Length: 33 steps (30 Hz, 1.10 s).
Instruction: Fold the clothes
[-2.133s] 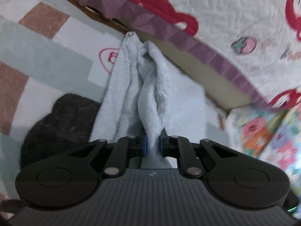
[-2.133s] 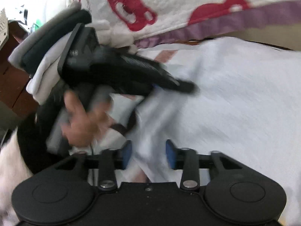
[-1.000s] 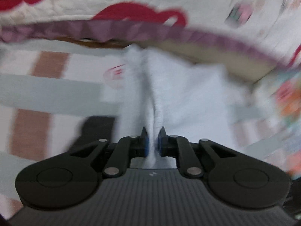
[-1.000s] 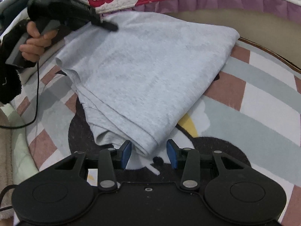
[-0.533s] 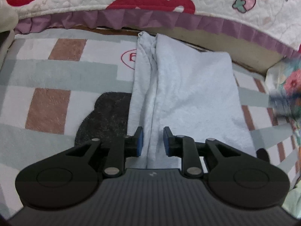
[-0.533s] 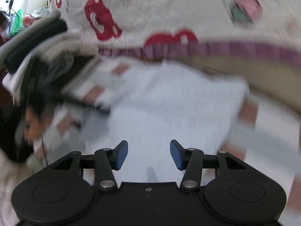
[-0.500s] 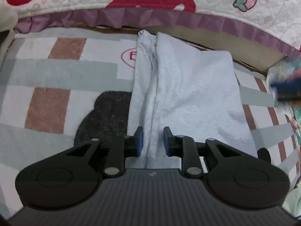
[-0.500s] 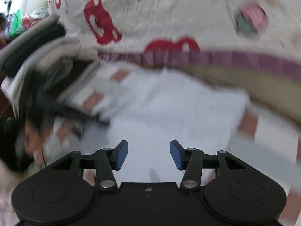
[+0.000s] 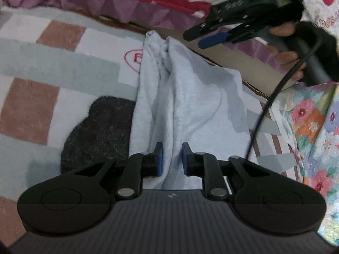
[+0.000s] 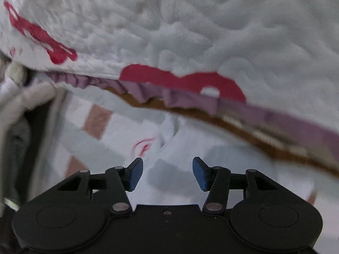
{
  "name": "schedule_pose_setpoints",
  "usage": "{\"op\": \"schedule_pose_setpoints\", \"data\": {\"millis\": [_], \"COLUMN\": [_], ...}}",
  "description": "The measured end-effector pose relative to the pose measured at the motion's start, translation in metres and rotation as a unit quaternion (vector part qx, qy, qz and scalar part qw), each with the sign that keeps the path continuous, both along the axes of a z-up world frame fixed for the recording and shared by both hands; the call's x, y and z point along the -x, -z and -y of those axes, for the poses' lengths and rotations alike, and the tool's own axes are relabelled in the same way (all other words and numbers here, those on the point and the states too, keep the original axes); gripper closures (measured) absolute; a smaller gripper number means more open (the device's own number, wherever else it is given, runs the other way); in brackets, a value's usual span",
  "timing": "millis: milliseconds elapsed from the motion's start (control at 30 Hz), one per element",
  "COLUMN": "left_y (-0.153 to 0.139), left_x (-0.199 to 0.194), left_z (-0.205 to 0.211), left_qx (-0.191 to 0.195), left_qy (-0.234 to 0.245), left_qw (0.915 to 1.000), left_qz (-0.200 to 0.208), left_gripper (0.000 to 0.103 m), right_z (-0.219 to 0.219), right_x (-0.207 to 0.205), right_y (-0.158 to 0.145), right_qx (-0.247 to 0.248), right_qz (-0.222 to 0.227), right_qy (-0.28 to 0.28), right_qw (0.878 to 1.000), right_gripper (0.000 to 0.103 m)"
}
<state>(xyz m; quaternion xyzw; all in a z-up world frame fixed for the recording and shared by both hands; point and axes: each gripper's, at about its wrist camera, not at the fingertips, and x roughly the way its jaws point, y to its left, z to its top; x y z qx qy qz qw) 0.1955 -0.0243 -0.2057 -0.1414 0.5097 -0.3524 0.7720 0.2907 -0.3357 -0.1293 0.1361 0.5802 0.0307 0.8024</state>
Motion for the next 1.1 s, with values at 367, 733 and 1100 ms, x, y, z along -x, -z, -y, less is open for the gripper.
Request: {"op": "schedule_pose_setpoints", "data": {"millis": [367,733,1100], "left_y": [0.006,-0.002,-0.001], "left_x": [-0.001,0.003,0.001], "left_z": [-0.006,-0.004,-0.02], "left_qx": [0.021,0.01,-0.031], "left_qy": [-0.011,-0.01,-0.055], "left_qw": [0.9994,0.9999,0.998], "left_qz": [-0.025,-0.007,-0.01], "left_gripper": [0.086,0.084,0.094], "right_z": [0.011,-0.01,-0.029], "right_x": [-0.01,0.042,0.028], "right_y": [0.042,-0.004,0.008], "right_qx": [0.022,0.097,0.148], "right_qz": [0.096,0.223,0.268], "right_qy": [-0.149,-0.178,-0.193], "right_qw": [0.984,0.954,0.932], "right_gripper": [0.056,0.095,0.095]}}
